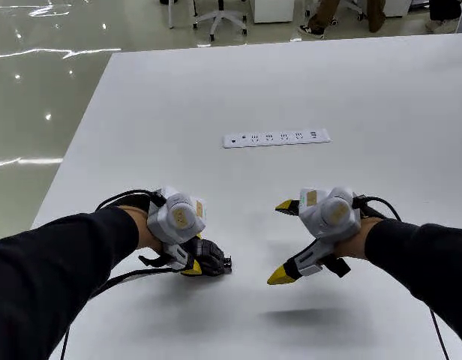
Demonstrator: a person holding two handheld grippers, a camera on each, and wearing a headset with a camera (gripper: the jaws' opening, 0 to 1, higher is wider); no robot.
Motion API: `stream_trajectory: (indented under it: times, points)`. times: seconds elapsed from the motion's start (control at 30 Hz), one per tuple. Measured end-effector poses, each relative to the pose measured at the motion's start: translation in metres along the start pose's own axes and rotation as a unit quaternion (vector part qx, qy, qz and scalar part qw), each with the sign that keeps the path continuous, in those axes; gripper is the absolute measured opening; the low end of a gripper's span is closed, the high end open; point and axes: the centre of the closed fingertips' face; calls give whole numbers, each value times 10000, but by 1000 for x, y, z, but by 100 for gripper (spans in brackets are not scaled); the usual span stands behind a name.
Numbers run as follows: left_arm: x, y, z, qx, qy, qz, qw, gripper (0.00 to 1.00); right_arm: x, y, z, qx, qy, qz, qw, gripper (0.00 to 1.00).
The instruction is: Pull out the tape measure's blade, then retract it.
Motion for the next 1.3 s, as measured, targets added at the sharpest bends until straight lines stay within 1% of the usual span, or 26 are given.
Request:
stream_trajectory:
  times: [0.1,0.17,0.27,0.33,0.37,0.43,0.53,0.57,0.63,0.73,0.83,0.97,1.03,1.1,1.13,1.17,1.2,1.27,1.3]
  points:
    - [0,0,1,35,16,60,10000,31,6,-13,-3,99,51,-15,9999,75]
    - [0,0,1,54,36,76,10000,31,10,-22,-5,135,98,-36,9999,72]
    - [0,0,0,28,54,67,10000,31,10,-34,-5,117,260,-111,9995,69]
    - [0,0,0,7,61,73,10000,31,9,-41,-7,181,262,-177,9993,64]
    - [0,-1,0,11,80,79,9999,31,8,-45,-11,277,246,-206,9991,61]
    - [0,-1,0,25,79,80,9999,31,4,-52,-14,343,227,-301,9987,57]
    - [0,-1,0,45,110,124,9999,31,2,-64,-22,488,259,-356,9978,48]
    - [0,-1,0,40,117,139,9998,31,1,-66,-22,506,258,-368,9977,45]
    - [1,-1,0,27,118,171,9998,31,-1,-71,-23,558,229,-390,9974,41]
    - [1,-1,0,26,110,167,9998,31,1,-77,-23,579,127,-295,9978,40]
    - [1,-1,0,3,135,179,9997,31,1,-80,-22,610,182,-333,9974,31]
    - [1,-1,0,-53,181,208,9996,31,-1,-83,-21,635,243,-389,9969,26]
    - [1,-2,0,-77,198,214,9995,31,0,-84,-22,634,302,-405,9967,20]
    - [1,-2,-1,-102,207,202,9995,31,-2,-88,-20,563,347,-448,9968,15]
    - [2,-2,-1,-118,210,185,9995,31,-3,-90,-23,631,327,-482,9963,14]
    - [2,-2,-1,-130,211,175,9995,31,-2,-91,-26,638,326,-499,9962,12]
    - [2,-3,0,-141,208,170,9995,32,-4,-91,-24,623,491,-539,9954,12]
    - [2,-3,0,-141,188,124,9996,32,-4,-90,-24,645,277,-524,9962,11]
    - [1,-3,0,-141,176,113,9997,32,-4,-89,-24,646,334,-525,9960,10]
Point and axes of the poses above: the centre of the closed fingertips' face, and the gripper's own axes: y roughly backward along the fingers, z roughly to its right, x roughly out of its top, and after that the axes turned 3 degrees about y, right-handed
